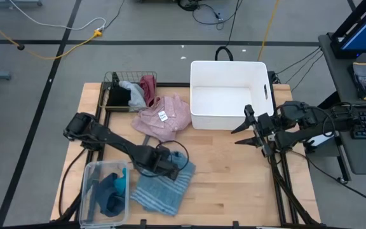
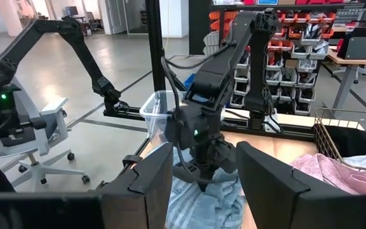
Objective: Pick & Place Cloths
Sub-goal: Put the blue shirt into the white bin
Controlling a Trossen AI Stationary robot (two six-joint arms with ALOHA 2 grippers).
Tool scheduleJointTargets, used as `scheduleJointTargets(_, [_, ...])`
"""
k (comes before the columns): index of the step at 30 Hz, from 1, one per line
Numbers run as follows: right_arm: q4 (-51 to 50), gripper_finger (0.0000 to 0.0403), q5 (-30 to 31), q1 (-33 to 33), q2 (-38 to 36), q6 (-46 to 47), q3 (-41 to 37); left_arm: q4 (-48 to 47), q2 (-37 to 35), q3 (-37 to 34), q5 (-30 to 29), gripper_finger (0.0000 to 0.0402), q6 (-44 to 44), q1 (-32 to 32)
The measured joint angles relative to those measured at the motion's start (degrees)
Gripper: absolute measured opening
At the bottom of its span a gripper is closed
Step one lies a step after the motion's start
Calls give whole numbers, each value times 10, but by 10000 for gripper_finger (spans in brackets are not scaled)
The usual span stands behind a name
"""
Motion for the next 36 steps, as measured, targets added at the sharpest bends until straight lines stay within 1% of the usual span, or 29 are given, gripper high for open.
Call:
scheduleJointTargets(3, [0, 164, 0, 0, 0, 0, 0, -25, -15, 25, -1, 7, 9, -2])
scheduleJointTargets(8, [0, 164, 0, 0, 0, 0, 0, -80, -55, 69, -18, 7, 27, -4])
scheduleJointTargets(14, [0, 164, 0, 0, 0, -1, 0, -73, -112, 99, -52, 7, 62, -6])
scheduleJointTargets(18, [0, 164, 0, 0, 0, -2, 0, -31, -151, 101, -65, 7, 86, -6])
scheduleJointTargets(28, [0, 164, 0, 0, 0, -2, 0, 72, -231, 101, -67, 7, 130, -5])
scheduleJointTargets(36, [1, 164, 0, 0, 0, -2, 0, 227, -286, 101, -76, 7, 203, -5])
